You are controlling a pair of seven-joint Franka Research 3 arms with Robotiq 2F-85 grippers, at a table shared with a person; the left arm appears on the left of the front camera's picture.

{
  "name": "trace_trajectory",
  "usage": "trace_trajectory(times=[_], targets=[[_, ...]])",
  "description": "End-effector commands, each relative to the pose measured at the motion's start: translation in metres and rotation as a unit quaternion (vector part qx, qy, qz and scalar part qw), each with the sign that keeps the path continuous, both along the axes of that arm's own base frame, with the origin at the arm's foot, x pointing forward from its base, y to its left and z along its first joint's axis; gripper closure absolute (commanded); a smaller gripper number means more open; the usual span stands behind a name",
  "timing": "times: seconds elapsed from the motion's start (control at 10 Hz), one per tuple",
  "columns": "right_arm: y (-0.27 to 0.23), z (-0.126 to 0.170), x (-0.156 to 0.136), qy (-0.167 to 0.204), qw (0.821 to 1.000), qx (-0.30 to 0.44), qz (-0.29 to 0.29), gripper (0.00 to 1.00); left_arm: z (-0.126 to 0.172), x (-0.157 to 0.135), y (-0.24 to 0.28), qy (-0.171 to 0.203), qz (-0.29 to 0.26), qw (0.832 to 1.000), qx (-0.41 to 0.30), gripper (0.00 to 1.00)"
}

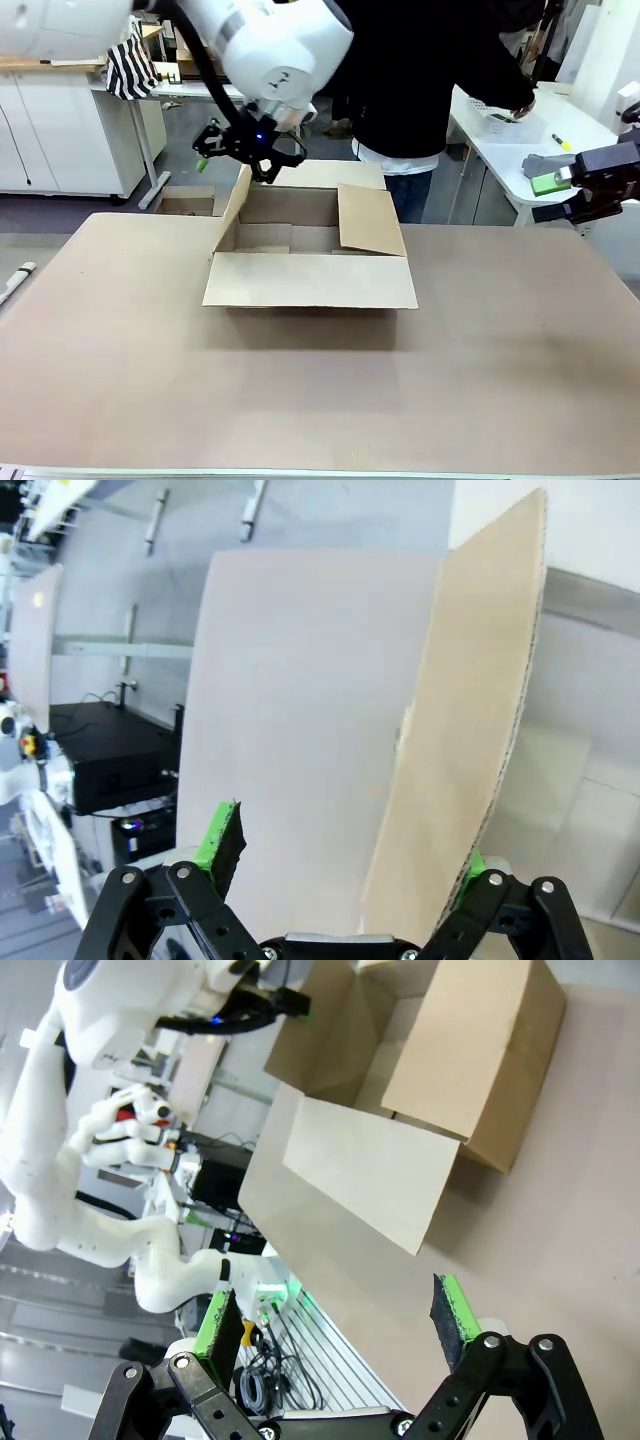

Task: Pack the gift set into the box.
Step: Place both hands on the side flaps of the Package Box and spread them outward.

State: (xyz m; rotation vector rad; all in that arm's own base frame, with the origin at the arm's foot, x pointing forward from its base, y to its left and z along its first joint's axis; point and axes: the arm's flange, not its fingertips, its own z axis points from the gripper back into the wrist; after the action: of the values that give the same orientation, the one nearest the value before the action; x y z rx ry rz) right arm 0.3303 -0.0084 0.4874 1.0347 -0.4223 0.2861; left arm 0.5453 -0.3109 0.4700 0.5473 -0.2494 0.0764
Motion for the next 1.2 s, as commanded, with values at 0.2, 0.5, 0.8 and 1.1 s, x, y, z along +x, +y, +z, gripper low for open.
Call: trace_trajectory(times=[0.2,0.5,0.8,1.1], targets=[[0.001,0.001,0.004,-0.016,1.0,0.013,0.004,0.0,0.005,-0.016,0.077,0.006,-0.024,0.992,-0.12,0.0],[0.001,0.001,0.004,-0.016,1.0,0.013,0.004,0.0,0.006,-0.015,0.133,0.009,-0.077,0.97,-0.228,0.0],[0.001,0.001,0.004,-0.016,1.0,0.013,0.004,0.0,-0.013,-0.011,0.187,0.019,-0.192,0.923,-0.334,0.0],[0.001,0.001,0.004,-0.016,1.0,0.013,0.004,0.0,-0.037,-0.012,0.234,0.009,-0.241,0.874,-0.423,0.0]])
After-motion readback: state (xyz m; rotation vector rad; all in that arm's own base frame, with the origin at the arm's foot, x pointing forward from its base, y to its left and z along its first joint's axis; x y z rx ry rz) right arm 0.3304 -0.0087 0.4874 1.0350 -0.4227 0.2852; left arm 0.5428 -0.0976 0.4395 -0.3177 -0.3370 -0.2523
